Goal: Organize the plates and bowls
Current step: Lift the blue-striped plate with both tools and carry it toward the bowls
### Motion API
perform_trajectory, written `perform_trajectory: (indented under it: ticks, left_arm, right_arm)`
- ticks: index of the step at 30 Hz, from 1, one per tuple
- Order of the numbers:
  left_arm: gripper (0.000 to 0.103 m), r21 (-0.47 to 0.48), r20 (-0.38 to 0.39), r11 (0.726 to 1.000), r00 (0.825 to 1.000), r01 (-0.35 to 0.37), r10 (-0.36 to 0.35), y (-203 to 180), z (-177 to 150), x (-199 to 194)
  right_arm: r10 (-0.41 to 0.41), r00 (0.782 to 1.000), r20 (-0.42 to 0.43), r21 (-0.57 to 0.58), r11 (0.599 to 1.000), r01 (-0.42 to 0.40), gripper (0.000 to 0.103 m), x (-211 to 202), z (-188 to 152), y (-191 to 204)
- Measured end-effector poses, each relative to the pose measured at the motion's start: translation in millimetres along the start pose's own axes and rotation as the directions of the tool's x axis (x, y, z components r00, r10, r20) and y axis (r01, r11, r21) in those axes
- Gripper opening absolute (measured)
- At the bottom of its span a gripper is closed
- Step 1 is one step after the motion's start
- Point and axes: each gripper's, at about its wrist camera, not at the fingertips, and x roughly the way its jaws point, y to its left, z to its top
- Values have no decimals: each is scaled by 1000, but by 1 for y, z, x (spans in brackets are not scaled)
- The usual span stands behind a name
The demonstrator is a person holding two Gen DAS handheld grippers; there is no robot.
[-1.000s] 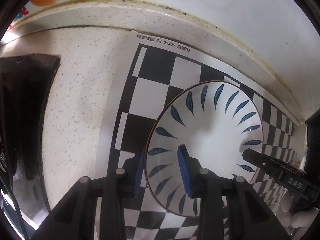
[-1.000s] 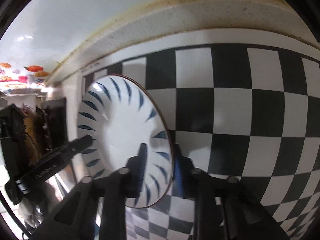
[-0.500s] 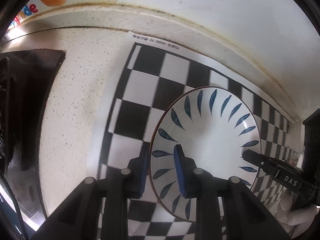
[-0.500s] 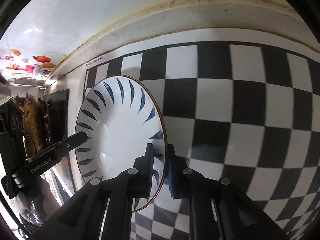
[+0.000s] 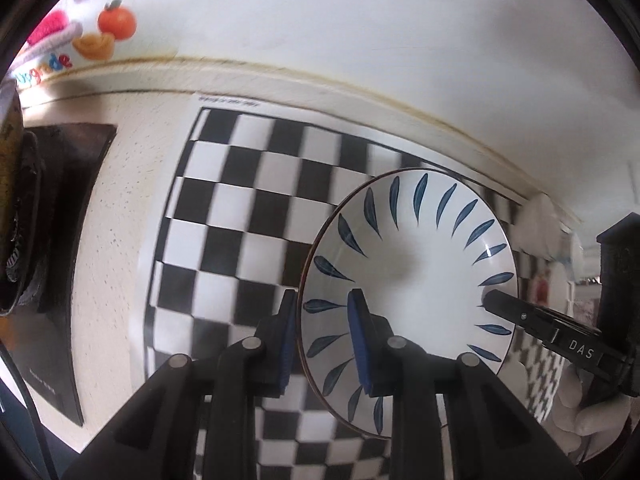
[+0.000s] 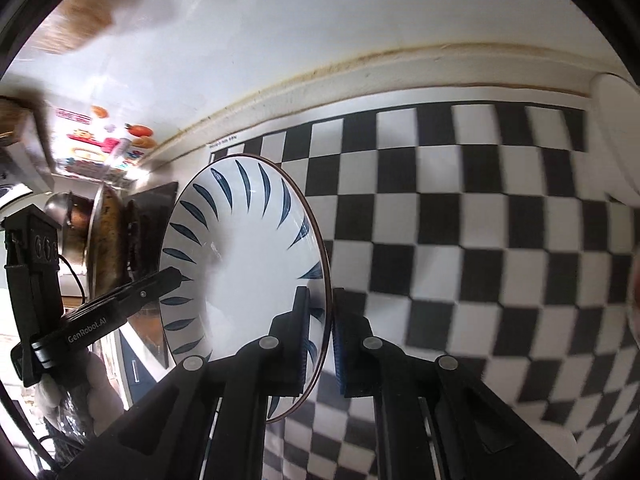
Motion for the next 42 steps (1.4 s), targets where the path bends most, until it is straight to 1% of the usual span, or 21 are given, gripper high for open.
perform_trajectory:
  ticks: [5, 10, 14, 18, 23, 30, 35, 37, 42]
  left_arm:
    - [22, 47, 29, 998, 999, 28, -30, -37, -23, -28]
    - [22, 108, 42, 993, 998, 43, -48, -75, -49, -47]
    - [22, 147, 34, 988, 997, 57, -62, -99, -66, -49]
    - [22, 181, 13, 982, 998, 63, -66, -120, -87, -46]
    - [22, 221, -42, 973, 998, 63, -55, -144, -113, -25]
    - [22, 266, -134, 963, 991, 53, -18, -170, -146, 14]
    - [22, 289, -186, 957, 982, 37, 18, -181, -163, 47]
    - [22, 300, -215, 954, 976, 26, 41, -183, -169, 60]
    - [22, 333, -245, 943, 966, -1, 87, -191, -176, 78]
  right_arm:
    - [11, 998, 57, 13, 1000, -12, 12, -53, -35, -17]
    - [13, 994, 106, 31, 999, -17, 12, -95, -71, -34]
    - [12, 991, 134, 49, 999, -19, 12, -124, -105, -52]
    - [9, 989, 146, 76, 997, -21, 12, -142, -138, -75]
    - [-12, 990, 140, 121, 993, -5, 12, -147, -178, -107]
    - [-47, 993, 104, 202, 979, 26, 12, -135, -215, -155]
    - [-72, 995, 71, 226, 973, 55, 12, -120, -223, -176]
    - [-81, 995, 52, 233, 970, 67, 12, -113, -225, -185]
    - [-93, 995, 19, 238, 967, 86, 12, -98, -226, -197]
